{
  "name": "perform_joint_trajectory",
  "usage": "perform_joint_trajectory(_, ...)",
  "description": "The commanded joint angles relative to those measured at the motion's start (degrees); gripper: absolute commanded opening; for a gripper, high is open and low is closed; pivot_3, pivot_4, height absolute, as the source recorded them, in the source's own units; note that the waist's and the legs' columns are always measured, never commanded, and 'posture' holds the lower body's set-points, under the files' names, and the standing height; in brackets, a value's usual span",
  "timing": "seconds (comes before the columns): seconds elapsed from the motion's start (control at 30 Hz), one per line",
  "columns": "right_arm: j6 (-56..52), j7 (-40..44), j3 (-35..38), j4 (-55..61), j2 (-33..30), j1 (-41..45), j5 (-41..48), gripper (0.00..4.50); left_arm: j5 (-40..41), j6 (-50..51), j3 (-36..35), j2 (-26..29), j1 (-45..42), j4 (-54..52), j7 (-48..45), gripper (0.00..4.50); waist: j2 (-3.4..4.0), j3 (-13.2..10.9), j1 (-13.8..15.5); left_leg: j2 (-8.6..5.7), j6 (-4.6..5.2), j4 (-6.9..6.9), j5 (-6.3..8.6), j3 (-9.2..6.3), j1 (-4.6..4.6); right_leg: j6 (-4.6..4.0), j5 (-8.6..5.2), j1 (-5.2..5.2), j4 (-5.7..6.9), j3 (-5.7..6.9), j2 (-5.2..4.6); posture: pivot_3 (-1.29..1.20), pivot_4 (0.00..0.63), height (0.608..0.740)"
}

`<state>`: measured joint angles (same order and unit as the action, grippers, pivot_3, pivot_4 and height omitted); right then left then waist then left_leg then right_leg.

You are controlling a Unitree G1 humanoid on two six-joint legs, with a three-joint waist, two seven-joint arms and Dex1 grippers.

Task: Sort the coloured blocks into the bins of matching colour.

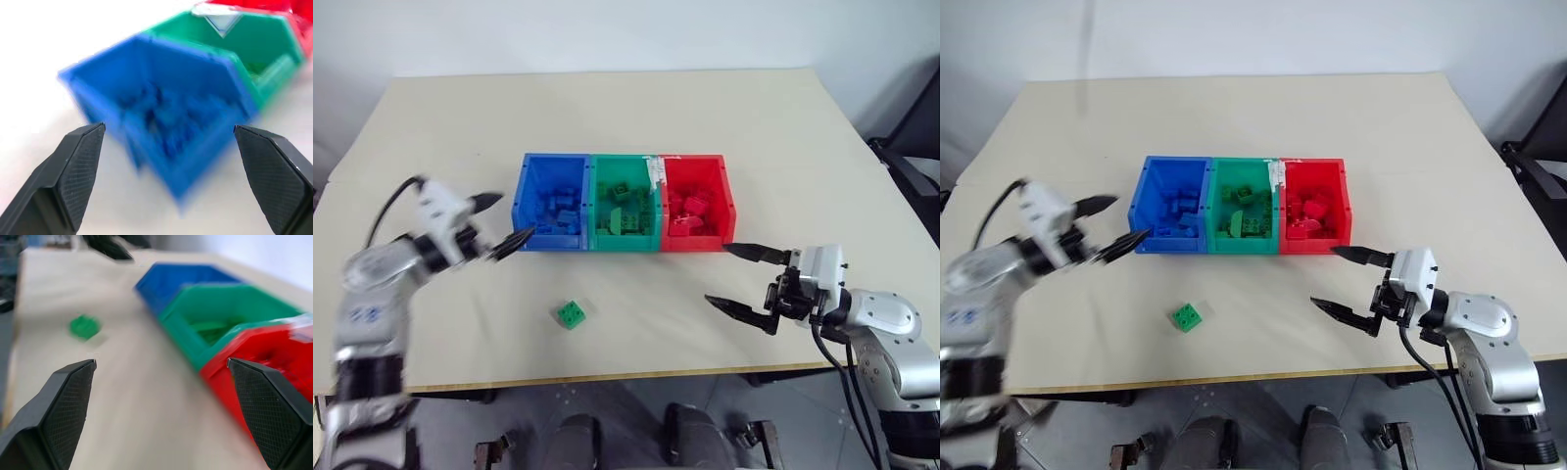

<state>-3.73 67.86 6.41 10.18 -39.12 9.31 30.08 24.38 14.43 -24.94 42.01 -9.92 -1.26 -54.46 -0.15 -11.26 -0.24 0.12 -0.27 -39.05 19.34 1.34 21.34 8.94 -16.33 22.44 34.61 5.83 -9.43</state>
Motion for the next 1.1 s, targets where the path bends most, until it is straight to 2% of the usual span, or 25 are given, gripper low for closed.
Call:
perform_joint_trajectory(0.03, 1.0, 3.9, -1.0, -1.9, -1.4, 2.7, -0.1, 4.50, 4.9, -0.3, -7.3, 2.5, 7.9, -2.9, -5.6, 4.47, 0.00, 0.0, 0.2, 0.01, -0.01, -0.02, 0.01, 0.01, 0.00, 0.00, 0.00, 0.00, -0.01, 0.00, 0.00, 0.00, 0.150, 0.740)
perform_joint_trajectory(0.17, 1.4, 8.7, -3.3, -5.1, -2.2, 5.8, -0.9, 4.50, 5.8, -2.7, -11.7, 2.7, 16.7, -3.1, -8.4, 4.47, -0.02, 0.0, 1.3, -0.01, 0.01, -0.09, 0.04, -0.02, -0.04, 0.00, 0.01, -0.09, 0.01, 0.00, -0.03, 0.00, 0.150, 0.740)
perform_joint_trajectory(0.23, 1.8, 10.5, -4.2, -6.5, -2.2, 7.3, -1.4, 4.50, 5.1, -4.6, -11.0, 2.5, 18.7, -5.0, -9.4, 4.47, -0.04, 0.0, 1.5, 0.00, 0.01, -0.09, 0.05, -0.02, -0.04, -0.01, 0.01, -0.08, 0.01, 0.00, -0.03, 0.00, 0.150, 0.740)
perform_joint_trajectory(0.33, 1.7, 11.3, -4.2, -8.0, -2.2, 8.4, -1.7, 4.50, 4.9, -3.2, -5.1, 2.8, 17.8, -12.9, -8.4, 4.47, -0.04, 0.0, 1.8, -0.01, 0.01, -0.09, 0.07, -0.03, -0.04, -0.02, 0.02, -0.08, 0.02, 0.00, -0.03, 0.00, 0.150, 0.740)
perform_joint_trajectory(0.53, 2.0, 11.4, -2.2, -7.5, -4.3, 5.2, -2.1, 4.50, 2.6, 14.1, 13.7, 4.7, 12.7, -28.7, 0.6, 4.47, -0.05, 0.0, 1.5, -0.03, -0.01, -0.07, 0.08, -0.01, -0.04, -0.03, 0.03, -0.07, 0.04, -0.03, -0.04, 0.00, 0.150, 0.740)
perform_joint_trajectory(0.63, 1.9, 10.9, -1.0, -6.0, -4.8, 3.1, -1.6, 4.50, 2.6, 21.4, 18.2, 3.4, 10.9, -32.1, 6.4, 4.47, -0.04, 0.0, 0.9, 0.01, -0.02, -0.02, 0.08, 0.07, -0.04, -0.04, 0.03, -0.01, 0.04, -0.05, -0.01, 0.00, 0.150, 0.740)
perform_joint_trajectory(0.8, 2.3, 9.5, 0.4, -2.3, -4.9, -1.8, -1.7, 4.50, -5.3, 25.2, 26.2, 1.4, 5.1, -27.7, 14.8, 4.47, -0.04, 0.0, 1.5, -0.02, -0.02, -0.06, 0.07, 0.06, -0.08, -0.04, 0.03, -0.06, 0.06, -0.06, -0.01, 0.00, 0.150, 0.740)
perform_joint_trajectory(1.0, 2.0, 8.2, 0.2, 0.4, -4.6, -3.1, -1.3, 4.50, -5.9, 25.1, 28.5, 0.1, 3.7, -26.2, 14.8, 4.47, -0.04, 0.0, 1.6, -0.02, -0.02, -0.07, 0.08, 0.06, -0.07, -0.04, 0.03, -0.05, 0.03, -0.06, -0.01, 0.00, 0.150, 0.740)
perform_joint_trajectory(1.1, 2.1, 7.7, -0.6, 0.9, -4.0, -2.9, -1.6, 4.50, -4.0, 23.8, 27.6, -2.8, 3.0, -25.6, 14.8, 3.86, -0.04, 0.0, 1.7, -0.02, -0.02, -0.07, 0.08, 0.06, -0.07, -0.04, 0.03, -0.07, 0.01, -0.06, -0.01, 0.00, 0.150, 0.740)
